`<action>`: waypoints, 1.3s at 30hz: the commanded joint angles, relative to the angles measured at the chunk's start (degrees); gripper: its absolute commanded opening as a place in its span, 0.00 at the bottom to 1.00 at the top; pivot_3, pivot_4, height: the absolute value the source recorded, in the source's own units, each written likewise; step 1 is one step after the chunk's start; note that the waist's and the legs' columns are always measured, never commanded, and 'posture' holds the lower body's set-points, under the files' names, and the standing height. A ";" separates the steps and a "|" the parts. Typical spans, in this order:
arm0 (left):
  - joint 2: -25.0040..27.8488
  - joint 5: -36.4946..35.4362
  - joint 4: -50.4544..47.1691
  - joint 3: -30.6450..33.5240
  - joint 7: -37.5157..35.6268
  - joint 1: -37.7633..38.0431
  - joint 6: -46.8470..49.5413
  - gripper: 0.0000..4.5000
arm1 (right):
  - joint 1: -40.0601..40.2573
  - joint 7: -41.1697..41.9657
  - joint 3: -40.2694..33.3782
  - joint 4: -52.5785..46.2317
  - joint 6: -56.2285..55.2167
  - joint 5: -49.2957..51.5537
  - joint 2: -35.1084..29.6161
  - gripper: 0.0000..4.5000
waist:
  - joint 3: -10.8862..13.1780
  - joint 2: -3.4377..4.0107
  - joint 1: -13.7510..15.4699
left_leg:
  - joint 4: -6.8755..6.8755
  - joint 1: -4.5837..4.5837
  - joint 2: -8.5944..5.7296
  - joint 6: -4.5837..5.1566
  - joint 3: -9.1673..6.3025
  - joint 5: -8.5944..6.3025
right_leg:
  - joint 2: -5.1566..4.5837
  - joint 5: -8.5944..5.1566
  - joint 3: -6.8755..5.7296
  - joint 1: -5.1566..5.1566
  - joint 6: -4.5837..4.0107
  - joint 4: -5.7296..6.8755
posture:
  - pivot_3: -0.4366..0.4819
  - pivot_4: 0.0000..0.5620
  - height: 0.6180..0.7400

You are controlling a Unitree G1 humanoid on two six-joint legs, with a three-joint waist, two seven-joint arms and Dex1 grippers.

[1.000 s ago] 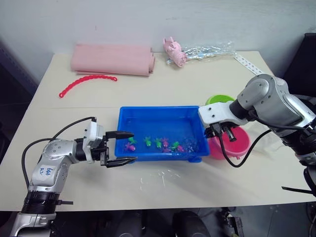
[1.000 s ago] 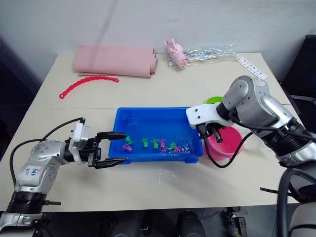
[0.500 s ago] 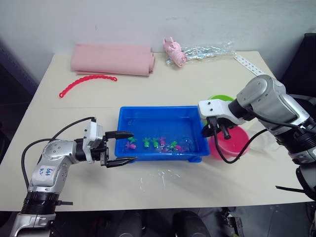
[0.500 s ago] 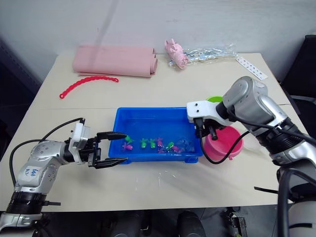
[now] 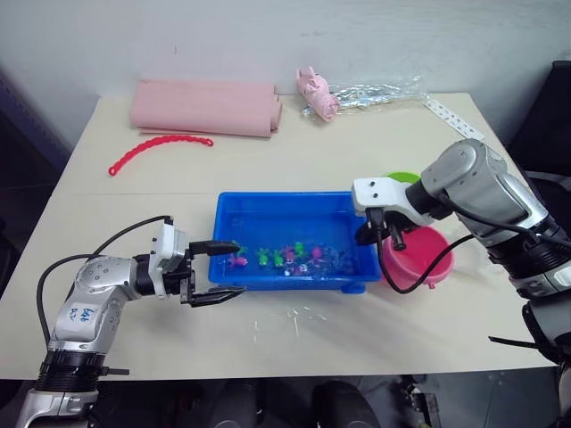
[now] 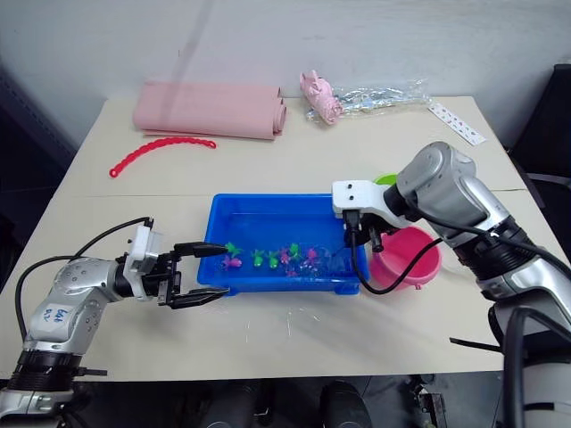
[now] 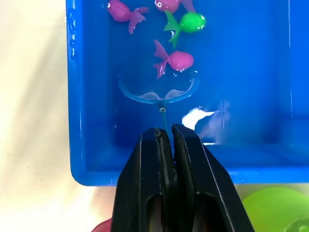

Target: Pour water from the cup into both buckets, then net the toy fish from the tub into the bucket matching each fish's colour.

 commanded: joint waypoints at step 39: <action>4.72 -0.06 1.64 3.38 -1.42 -2.66 -1.39 1.00 | 13.70 -8.97 -19.22 0.80 0.45 12.02 2.83 0.00 | 0.00 0.00 0.00 | -0.03 0.00 0.00 0.00 0.02 0.00 | 0.00 0.00 -0.01 0.01 0.00 -0.01 | 0.48 0.27 1.00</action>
